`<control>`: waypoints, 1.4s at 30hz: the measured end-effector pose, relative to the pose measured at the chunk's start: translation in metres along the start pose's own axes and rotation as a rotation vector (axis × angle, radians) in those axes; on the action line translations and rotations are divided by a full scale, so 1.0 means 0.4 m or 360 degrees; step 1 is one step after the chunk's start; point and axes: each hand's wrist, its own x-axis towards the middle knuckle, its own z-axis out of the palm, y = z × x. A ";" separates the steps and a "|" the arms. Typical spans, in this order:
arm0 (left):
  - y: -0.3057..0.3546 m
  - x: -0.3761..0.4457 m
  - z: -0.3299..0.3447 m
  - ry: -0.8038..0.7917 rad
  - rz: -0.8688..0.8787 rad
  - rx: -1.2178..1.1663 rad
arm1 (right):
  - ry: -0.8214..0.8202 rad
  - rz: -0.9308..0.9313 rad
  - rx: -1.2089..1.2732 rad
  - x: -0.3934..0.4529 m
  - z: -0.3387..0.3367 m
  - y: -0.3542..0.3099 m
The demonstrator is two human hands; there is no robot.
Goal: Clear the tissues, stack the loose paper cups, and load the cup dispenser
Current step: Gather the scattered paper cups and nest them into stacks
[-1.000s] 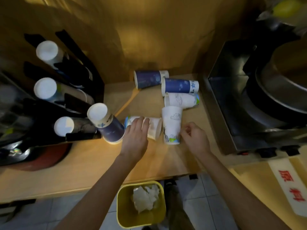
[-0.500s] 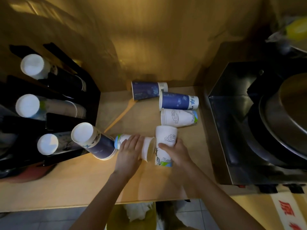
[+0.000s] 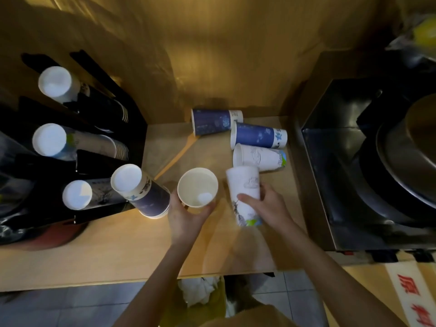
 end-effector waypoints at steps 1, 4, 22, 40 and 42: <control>0.001 0.000 0.005 -0.0013 -0.0013 -0.0020 | 0.0009 -0.0057 -0.0001 -0.007 -0.017 -0.016; 0.012 0.009 0.014 -0.0074 0.0006 -0.0038 | 0.0015 -0.0201 0.0067 -0.025 -0.056 -0.065; 0.008 0.060 -0.011 -0.0353 0.0165 -0.0111 | -0.0037 -0.0649 0.0180 -0.048 0.098 -0.197; 0.006 0.072 -0.007 -0.0374 0.0163 -0.0067 | -0.0293 -0.0816 -0.0544 -0.034 0.050 -0.101; 0.003 0.072 -0.006 -0.0367 0.0169 -0.0040 | -0.0317 -0.0754 -0.0668 -0.031 0.025 -0.073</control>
